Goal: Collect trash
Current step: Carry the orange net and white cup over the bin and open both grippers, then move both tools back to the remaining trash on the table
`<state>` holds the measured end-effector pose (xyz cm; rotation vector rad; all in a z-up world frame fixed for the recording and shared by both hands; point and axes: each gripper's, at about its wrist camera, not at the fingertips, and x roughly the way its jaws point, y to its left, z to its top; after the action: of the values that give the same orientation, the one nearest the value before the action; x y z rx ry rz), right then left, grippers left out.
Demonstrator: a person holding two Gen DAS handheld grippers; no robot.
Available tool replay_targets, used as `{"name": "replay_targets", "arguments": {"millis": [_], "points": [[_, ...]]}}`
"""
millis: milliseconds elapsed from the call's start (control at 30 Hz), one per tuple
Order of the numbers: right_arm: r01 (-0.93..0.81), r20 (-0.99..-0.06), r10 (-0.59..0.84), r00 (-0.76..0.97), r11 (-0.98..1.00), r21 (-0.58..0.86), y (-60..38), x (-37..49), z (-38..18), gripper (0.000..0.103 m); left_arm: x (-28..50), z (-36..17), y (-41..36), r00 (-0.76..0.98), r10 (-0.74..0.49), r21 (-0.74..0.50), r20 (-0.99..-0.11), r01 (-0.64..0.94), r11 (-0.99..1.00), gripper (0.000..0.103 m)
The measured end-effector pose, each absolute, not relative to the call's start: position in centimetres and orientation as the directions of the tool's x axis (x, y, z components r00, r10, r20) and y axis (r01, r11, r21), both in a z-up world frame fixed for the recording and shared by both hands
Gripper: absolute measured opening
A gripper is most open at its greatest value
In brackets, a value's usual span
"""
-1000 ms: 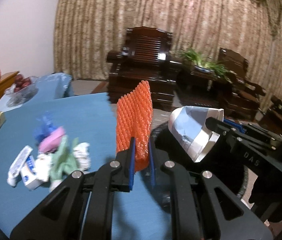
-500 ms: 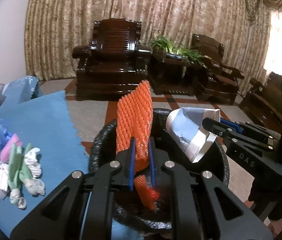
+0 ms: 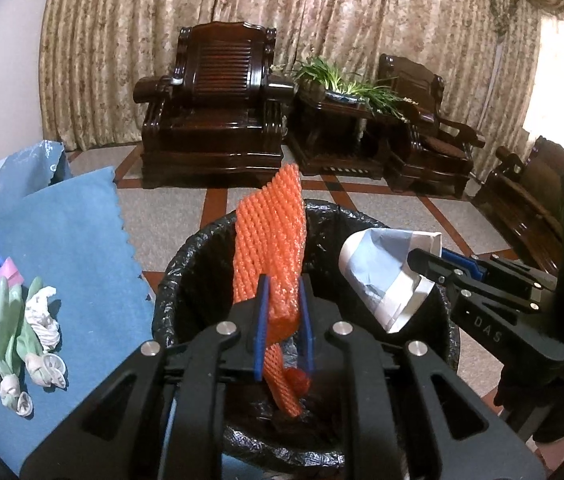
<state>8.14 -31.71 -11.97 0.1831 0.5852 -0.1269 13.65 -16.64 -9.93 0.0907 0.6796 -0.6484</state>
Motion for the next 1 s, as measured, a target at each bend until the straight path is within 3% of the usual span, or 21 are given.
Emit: {"name": "replay_targets", "arguments": {"millis": [33, 100, 233, 333, 367, 400, 567, 1000], "points": [[0.171, -0.561, -0.066, 0.825, 0.976, 0.136, -31.8, 8.1, -12.0, 0.017, 13.7, -10.0, -16.5, 0.587, -0.531, -0.132, -0.612, 0.585, 0.8, 0.023], [0.174, -0.566, -0.068, 0.822, 0.976, 0.134, -31.9, 8.3, -11.8, 0.033, 13.8, -9.9, -16.4, 0.592, -0.529, -0.134, -0.608, 0.58, 0.803, 0.043], [0.179, -0.567, -0.075, 0.82, 0.975, 0.13, -31.7, 8.3, -11.7, 0.043, 14.0, -9.9, -15.7, 0.604, -0.521, -0.136, -0.603, 0.566, 0.813, 0.055], [0.186, -0.563, -0.081, 0.823, 0.974, 0.131, -31.5, 8.3, -11.7, 0.07, 14.1, -9.8, -14.6, 0.62, -0.507, -0.136, -0.6, 0.545, 0.827, 0.064], [0.192, -0.56, -0.087, 0.824, 0.973, 0.131, -31.4, 8.2, -11.6, 0.085, 14.2, -9.7, -14.2, 0.631, -0.495, -0.132, -0.597, 0.532, 0.836, 0.07], [0.195, -0.558, -0.09, 0.825, 0.972, 0.13, -31.3, 8.2, -11.5, 0.093, 14.2, -9.6, -13.7, 0.64, -0.484, -0.131, -0.596, 0.518, 0.845, 0.076], [0.166, -0.55, -0.072, 0.832, 0.978, 0.124, -29.9, 8.6, -11.0, 0.097, 14.5, -9.0, -11.0, 0.683, -0.44, -0.127, -0.583, 0.459, 0.879, 0.089], [-0.039, -0.498, 0.109, 0.86, 0.988, 0.148, -21.3, 12.2, -8.7, 0.097, 13.9, -7.4, 2.0, 0.797, -0.202, -0.068, -0.569, 0.199, 0.978, 0.09]]}}
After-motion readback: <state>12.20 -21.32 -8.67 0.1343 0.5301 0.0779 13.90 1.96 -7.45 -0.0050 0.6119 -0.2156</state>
